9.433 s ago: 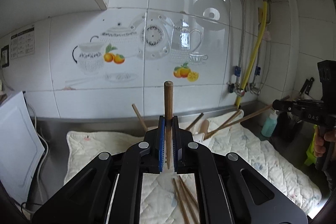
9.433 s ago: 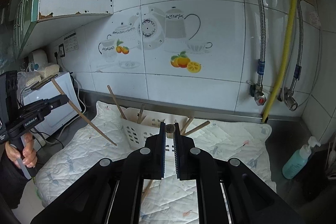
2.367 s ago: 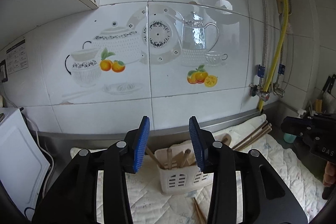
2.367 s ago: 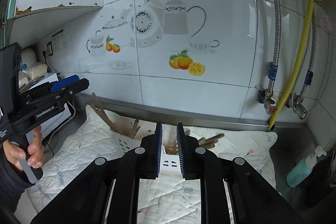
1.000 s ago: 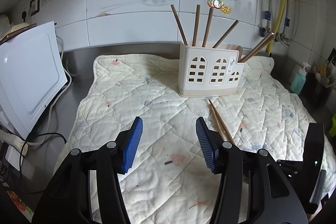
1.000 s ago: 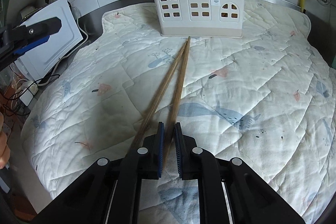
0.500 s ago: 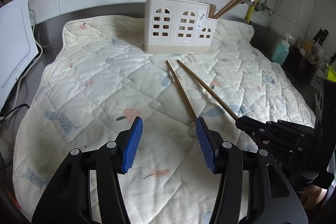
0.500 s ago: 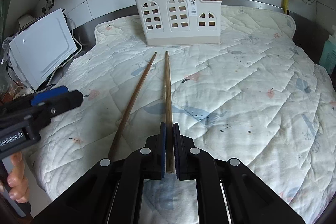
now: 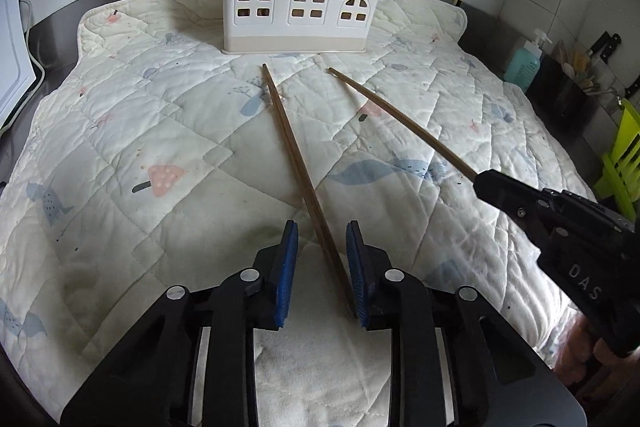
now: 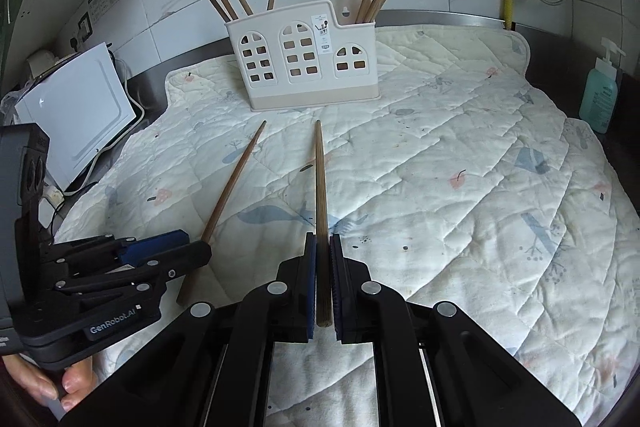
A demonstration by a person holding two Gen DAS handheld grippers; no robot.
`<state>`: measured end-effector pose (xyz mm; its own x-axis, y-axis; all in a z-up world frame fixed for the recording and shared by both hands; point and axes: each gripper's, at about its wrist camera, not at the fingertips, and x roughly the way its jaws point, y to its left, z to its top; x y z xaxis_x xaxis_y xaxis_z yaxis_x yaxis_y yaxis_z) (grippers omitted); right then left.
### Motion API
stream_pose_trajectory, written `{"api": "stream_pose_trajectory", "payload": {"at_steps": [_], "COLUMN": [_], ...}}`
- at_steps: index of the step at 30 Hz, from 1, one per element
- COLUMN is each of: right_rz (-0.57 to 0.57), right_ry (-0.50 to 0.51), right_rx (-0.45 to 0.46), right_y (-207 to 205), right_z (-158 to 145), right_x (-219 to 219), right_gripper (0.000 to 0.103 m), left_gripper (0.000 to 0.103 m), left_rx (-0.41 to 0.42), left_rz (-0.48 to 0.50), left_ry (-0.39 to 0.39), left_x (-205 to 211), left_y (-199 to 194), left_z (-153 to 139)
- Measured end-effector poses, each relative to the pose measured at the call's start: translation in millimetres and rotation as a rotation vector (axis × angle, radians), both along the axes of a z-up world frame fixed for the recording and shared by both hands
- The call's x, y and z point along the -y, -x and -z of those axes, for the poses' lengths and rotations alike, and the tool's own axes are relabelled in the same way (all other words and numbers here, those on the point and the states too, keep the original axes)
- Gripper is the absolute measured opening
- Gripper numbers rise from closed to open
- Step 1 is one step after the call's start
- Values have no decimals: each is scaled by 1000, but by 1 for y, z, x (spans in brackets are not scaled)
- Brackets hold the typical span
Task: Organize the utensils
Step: 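Close the left tool on a chopstick while the right tool grasps the last chopstick, then lift the left tool's chopstick toward the holder while the right tool raises its chopstick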
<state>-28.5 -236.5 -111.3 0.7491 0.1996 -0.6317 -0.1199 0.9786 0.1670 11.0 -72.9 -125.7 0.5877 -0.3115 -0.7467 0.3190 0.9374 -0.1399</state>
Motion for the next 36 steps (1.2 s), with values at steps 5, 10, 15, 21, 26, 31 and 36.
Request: {"api": "stream_pose_trajectory", "payload": {"at_steps": [5,10,15,21,26,31,36], "right_rz": [2,2,0,-6,-10,-20,-30], "right_ry": [-7,-8,-8,5,-2,2,4], "right_rx": [29,70,116,173,206,234,261], "right_y": [4,8,12,11,7,0,-10], "right_z": [-11,-27,-46,-69,-84,-99,-116], "right_x": [1,3,5,6,8,9,12], "right_gripper": [6,6,7,7,7,7,7], "left_gripper": [13,9,7,6,5,5,5], "left_rx": [0,0,20,98,181,235,281], "left_rz": [-12,-12,-22,-38,-51,-42,-28], "left_ry": [-19,-15,-4,36,73,85,96], "left_x": [1,-5,-17,-33,-41,-41,-40], "left_y": [-1,-3,-4,-2,-2,-6,-9], "left_z": [3,-1,-8,-31,-52,-67,-81]}}
